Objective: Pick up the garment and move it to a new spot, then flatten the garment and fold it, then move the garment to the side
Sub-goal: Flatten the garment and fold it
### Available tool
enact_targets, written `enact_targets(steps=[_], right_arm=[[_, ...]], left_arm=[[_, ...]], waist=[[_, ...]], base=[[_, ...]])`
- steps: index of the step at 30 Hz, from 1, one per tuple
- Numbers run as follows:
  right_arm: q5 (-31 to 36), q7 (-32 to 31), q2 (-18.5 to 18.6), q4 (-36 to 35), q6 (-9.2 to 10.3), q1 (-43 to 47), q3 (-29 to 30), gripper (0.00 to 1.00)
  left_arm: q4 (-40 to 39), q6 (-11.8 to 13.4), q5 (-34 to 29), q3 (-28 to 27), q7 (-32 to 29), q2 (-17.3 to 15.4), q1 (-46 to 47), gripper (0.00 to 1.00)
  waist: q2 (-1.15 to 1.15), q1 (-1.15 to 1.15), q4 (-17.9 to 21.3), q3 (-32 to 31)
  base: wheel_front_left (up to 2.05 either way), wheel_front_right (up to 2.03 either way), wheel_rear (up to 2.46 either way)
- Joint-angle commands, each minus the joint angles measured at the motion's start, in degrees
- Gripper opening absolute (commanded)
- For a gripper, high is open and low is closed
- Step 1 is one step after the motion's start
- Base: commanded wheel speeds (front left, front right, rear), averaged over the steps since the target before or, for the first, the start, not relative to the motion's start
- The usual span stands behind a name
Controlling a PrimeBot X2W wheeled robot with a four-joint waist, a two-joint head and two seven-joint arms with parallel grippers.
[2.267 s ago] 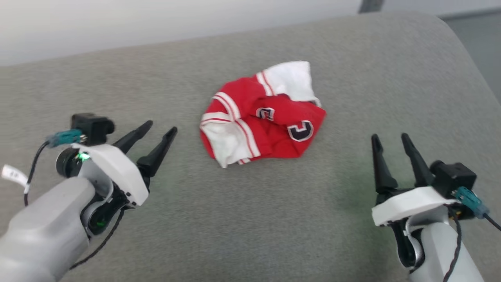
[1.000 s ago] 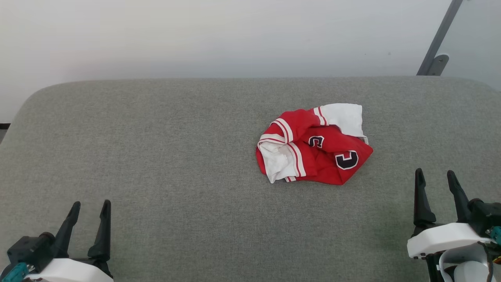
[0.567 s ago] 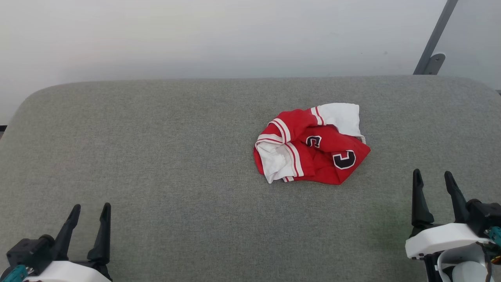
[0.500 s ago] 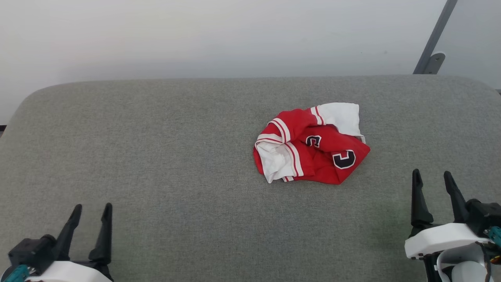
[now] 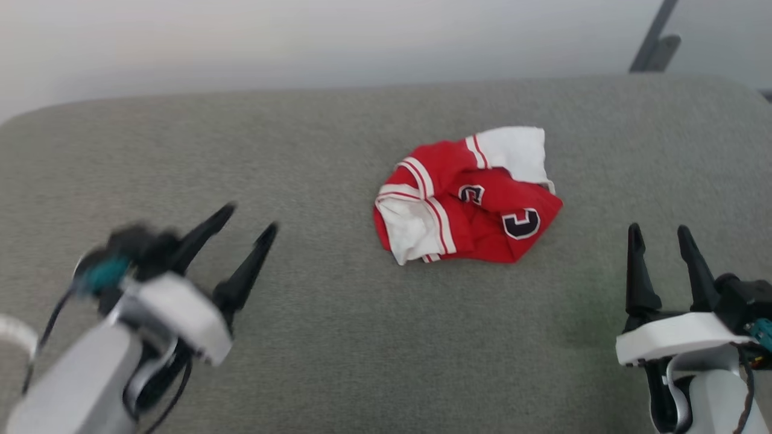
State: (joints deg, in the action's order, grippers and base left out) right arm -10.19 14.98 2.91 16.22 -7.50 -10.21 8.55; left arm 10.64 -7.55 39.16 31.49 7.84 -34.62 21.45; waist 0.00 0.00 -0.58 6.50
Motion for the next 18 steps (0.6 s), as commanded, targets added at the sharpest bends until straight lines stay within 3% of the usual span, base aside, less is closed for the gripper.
enact_targets(steps=[1,9,18], right_arm=[[-0.6,0.3,0.0,-0.3,0.02,-0.9,-0.6,1.0],[-4.0,0.3,0.0,-0.9,0.02,-3.3,-2.6,1.0],[-8.2,0.3,0.0,-2.1,0.02,-4.0,-3.9,1.0]], left_arm=[[-0.2,0.1,2.9,3.5,-2.6,-1.1,3.7,1.0],[-3.8,0.1,19.4,23.4,-19.5,-7.4,23.3,1.0],[-2.1,0.1,26.3,36.7,-26.5,-8.4,37.4,1.0]], waist=[[0.0,0.0,1.9,2.2],[0.0,0.0,7.4,7.9],[0.0,0.0,12.3,13.7]], base=[[0.0,0.0,0.0],[0.0,0.0,0.0],[0.0,0.0,0.0]])
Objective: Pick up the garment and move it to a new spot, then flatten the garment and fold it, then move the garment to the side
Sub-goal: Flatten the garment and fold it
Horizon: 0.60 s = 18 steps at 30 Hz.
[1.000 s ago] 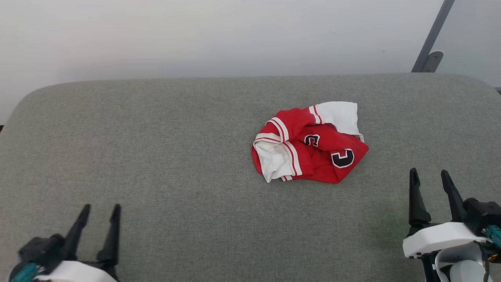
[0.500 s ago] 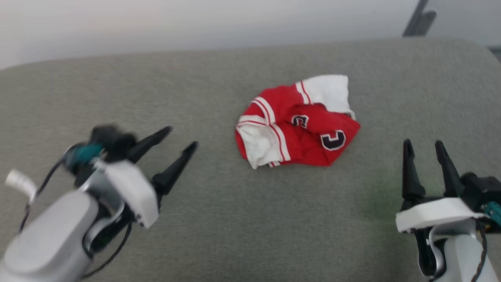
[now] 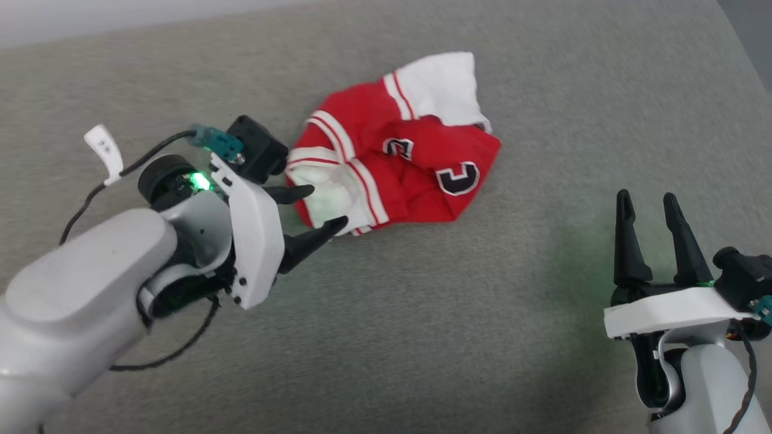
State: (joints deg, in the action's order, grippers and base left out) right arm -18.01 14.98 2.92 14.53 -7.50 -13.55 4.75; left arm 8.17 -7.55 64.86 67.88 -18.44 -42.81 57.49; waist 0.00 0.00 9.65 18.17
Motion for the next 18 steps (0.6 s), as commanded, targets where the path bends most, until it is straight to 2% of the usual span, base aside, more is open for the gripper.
enact_targets(steps=[1,6,15,16,17,18], right_arm=[[-0.9,0.3,0.0,-0.6,0.02,-0.8,-0.4,1.0],[-2.7,0.3,0.0,-1.0,0.02,-0.8,-1.3,1.0],[-3.6,0.3,0.0,-1.4,0.02,-0.7,-1.2,1.0],[-3.6,0.3,0.0,-1.4,0.02,-0.9,-1.2,1.0],[-3.6,0.3,0.0,-1.5,0.02,-1.0,-1.1,1.0],[-3.5,0.3,0.0,-1.5,0.02,-1.1,-1.1,1.0]], left_arm=[[1.0,0.1,1.2,1.1,-0.7,-0.4,2.3,1.0],[4.3,0.1,1.6,4.0,0.2,-1.4,4.6,1.0],[7.0,0.1,1.7,5.3,0.7,-1.5,5.9,1.0],[7.1,0.1,1.9,5.4,0.6,-1.5,5.8,0.9],[7.0,0.1,1.9,5.4,0.6,-1.5,5.7,0.75],[7.0,0.1,2.0,5.5,0.4,-1.6,5.7,0.41]], waist=[[0.0,0.0,2.6,2.5],[0.0,0.0,4.8,3.9],[0.0,0.0,5.9,4.8],[0.0,0.0,5.9,4.9],[0.0,0.0,5.9,4.9],[0.0,0.0,5.8,4.9]], base=[[0.0,0.0,0.0],[0.0,0.0,0.0],[0.0,0.0,0.0],[0.0,0.0,0.0],[0.0,0.0,0.0],[0.0,0.0,0.0]])
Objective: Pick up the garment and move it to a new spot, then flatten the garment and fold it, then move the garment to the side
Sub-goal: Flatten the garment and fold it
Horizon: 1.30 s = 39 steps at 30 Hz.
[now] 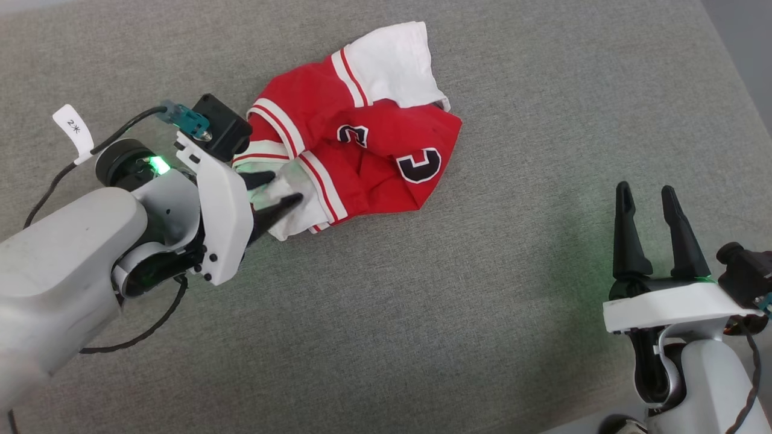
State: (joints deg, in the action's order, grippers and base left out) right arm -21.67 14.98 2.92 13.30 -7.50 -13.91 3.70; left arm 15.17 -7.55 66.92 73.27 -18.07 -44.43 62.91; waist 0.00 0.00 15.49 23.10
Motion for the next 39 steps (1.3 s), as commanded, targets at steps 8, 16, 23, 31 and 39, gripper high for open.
enact_targets(steps=[8,16,23,31,39], right_arm=[[-0.1,0.3,0.0,-0.4,0.02,-1.1,0.4,1.0],[0.6,0.3,0.0,0.5,0.02,-0.2,0.7,1.0],[0.7,0.3,0.0,1.2,0.02,0.4,0.3,1.0],[0.3,0.3,0.0,1.2,0.02,0.3,-1.3,1.0],[0.4,0.3,0.0,0.7,0.02,0.7,-1.4,1.0]], left_arm=[[-0.5,0.1,1.1,0.2,-0.5,-0.5,-0.5,0.0],[-1.2,0.1,3.6,0.1,4.5,-4.1,0.3,0.0],[0.8,0.1,10.5,-1.4,10.6,-11.4,-0.6,0.0],[10.2,0.1,12.3,-1.9,12.0,-16.3,1.2,0.0],[22.9,0.1,11.4,-1.5,13.8,-17.6,0.9,0.0]], waist=[[0.0,0.0,-0.8,-0.4],[0.0,0.0,-3.1,-2.6],[0.0,0.0,-4.8,-4.3],[0.0,0.0,-4.5,-3.7],[0.0,0.0,-2.8,-2.1]], base=[[0.0,0.0,0.0],[0.0,0.0,0.0],[0.0,0.0,0.0],[0.0,0.0,0.0],[0.0,0.0,0.0]])
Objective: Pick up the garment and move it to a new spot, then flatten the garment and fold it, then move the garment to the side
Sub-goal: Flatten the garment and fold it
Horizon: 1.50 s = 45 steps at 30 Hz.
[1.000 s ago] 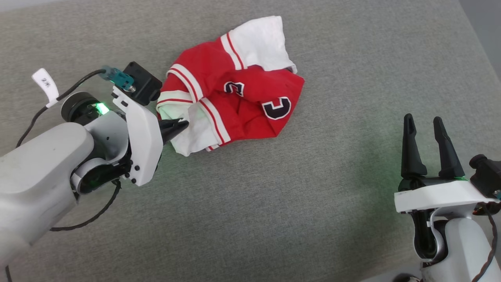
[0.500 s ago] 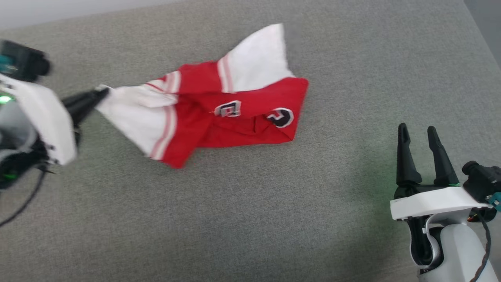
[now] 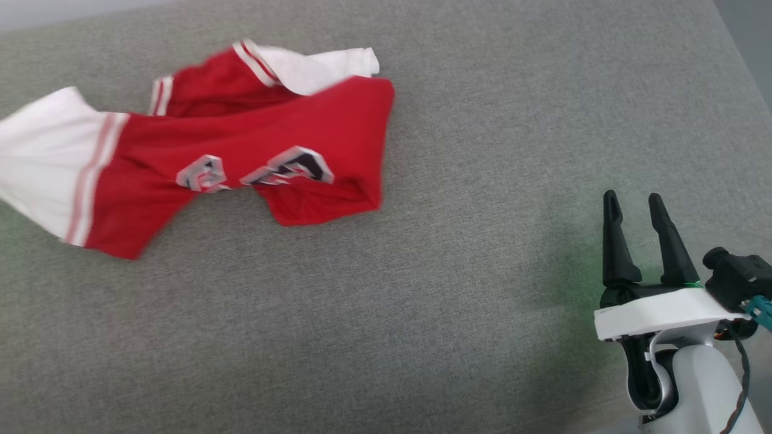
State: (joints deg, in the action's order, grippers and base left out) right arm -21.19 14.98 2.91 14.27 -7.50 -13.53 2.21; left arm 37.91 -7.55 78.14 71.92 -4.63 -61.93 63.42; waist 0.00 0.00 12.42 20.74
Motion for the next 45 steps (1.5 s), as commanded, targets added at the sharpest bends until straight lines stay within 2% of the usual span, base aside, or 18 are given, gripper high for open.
enact_targets(steps=[1,7,10,13,18,19,20,21,22,23,28,33,36,39,40,41,45], right_arm=[[0.0,0.3,0.0,-0.3,0.02,0.5,0.3,1.0],[0.1,0.3,0.0,-0.8,0.02,0.8,0.8,1.0],[0.3,0.3,0.0,-0.7,0.02,0.7,1.1,1.0],[0.5,0.3,0.0,-0.6,0.02,0.4,1.1,1.0],[1.3,0.3,0.0,-0.6,0.02,-0.1,1.4,1.0],[1.6,0.3,0.0,-0.7,0.02,-0.1,1.3,1.0],[1.9,0.3,0.0,-0.7,0.02,-0.3,1.2,1.0],[2.3,0.3,0.0,-0.8,0.02,-0.4,1.2,1.0],[2.8,0.3,0.0,-0.8,0.02,-0.7,1.2,1.0],[3.5,0.3,0.0,-0.8,0.02,-1.0,1.2,1.0],[8.1,0.3,0.0,0.2,0.02,-2.2,-0.1,1.0],[15.1,0.2,0.0,4.0,0.02,-5.0,-2.1,1.0],[19.3,-3.1,0.0,6.1,0.02,-8.7,-3.2,1.0],[22.4,-7.8,1.3,7.6,0.03,-13.1,-4.9,1.0],[22.7,-9.5,2.0,8.1,0.03,-14.9,-5.8,1.0],[22.7,-9.5,2.0,8.1,0.03,-14.9,-5.8,1.0],[21.6,-16.3,5.7,11.4,0.03,-23.1,-9.9,1.0]], left_arm=[[2.2,0.1,0.6,-0.4,1.0,0.1,0.2,0.0],[14.0,0.1,-1.7,-0.2,5.4,0.8,0.0,0.0],[19.3,0.1,-1.4,-0.6,7.0,1.8,-0.3,0.0],[24.1,0.3,1.6,-2.5,7.9,3.3,-1.0,0.0],[25.0,0.2,4.1,-2.9,6.9,6.2,-3.7,0.0],[24.5,0.2,4.4,-2.9,6.9,6.6,-4.2,0.04],[23.8,0.2,4.9,-3.0,7.2,6.9,-4.8,0.15],[23.4,0.2,5.2,-3.1,7.4,7.2,-5.3,0.3],[23.0,0.2,5.3,-3.0,7.9,7.5,-5.6,0.74],[22.5,0.2,5.6,-3.2,8.5,7.9,-5.8,1.0],[20.4,0.2,6.4,-4.7,15.4,9.9,-7.4,1.0],[16.1,0.1,4.9,-7.6,19.8,13.5,-10.1,1.0],[11.8,0.1,1.1,-16.1,19.8,16.8,-12.7,1.0],[7.4,0.1,-5.7,-25.9,19.9,20.5,-17.7,1.0],[5.8,0.1,-8.2,-30.0,19.9,21.7,-19.4,1.0],[5.8,0.1,-8.2,-30.0,19.9,21.7,-19.4,1.0],[-2.7,0.1,-20.0,-42.5,19.9,28.0,-28.9,1.0]], waist=[[0.0,0.0,0.5,0.4],[0.0,0.0,0.8,0.9],[0.0,0.0,0.4,0.8],[0.0,0.0,-0.1,0.6],[0.0,0.0,-1.4,0.6],[0.0,0.0,-1.7,0.7],[0.0,0.0,-2.0,0.7],[0.0,0.0,-2.3,0.7],[0.0,0.0,-2.6,0.6],[0.0,0.0,-3.0,0.5],[0.0,0.0,-5.2,-0.7],[0.0,0.0,-9.7,-2.4],[0.0,0.0,-13.3,-2.6],[0.0,0.0,-17.0,-2.5],[0.0,0.0,-18.0,-2.4],[0.0,0.0,-18.0,-2.4],[0.0,0.0,-22.3,-2.0]], base=[[0.0,0.0,0.0],[0.0,0.0,0.0],[0.0,0.0,0.0],[0.0,0.0,0.0],[0.0,0.0,0.0],[0.0,0.0,0.0],[0.0,0.0,0.0],[0.0,0.0,0.0],[0.0,0.0,0.0],[0.0,0.0,0.0],[0.0,0.0,0.0],[0.0,0.0,0.0],[0.0,0.0,0.0],[0.0,0.0,0.0],[0.0,0.0,0.0],[0.0,0.0,0.0],[0.0,0.0,0.0]])
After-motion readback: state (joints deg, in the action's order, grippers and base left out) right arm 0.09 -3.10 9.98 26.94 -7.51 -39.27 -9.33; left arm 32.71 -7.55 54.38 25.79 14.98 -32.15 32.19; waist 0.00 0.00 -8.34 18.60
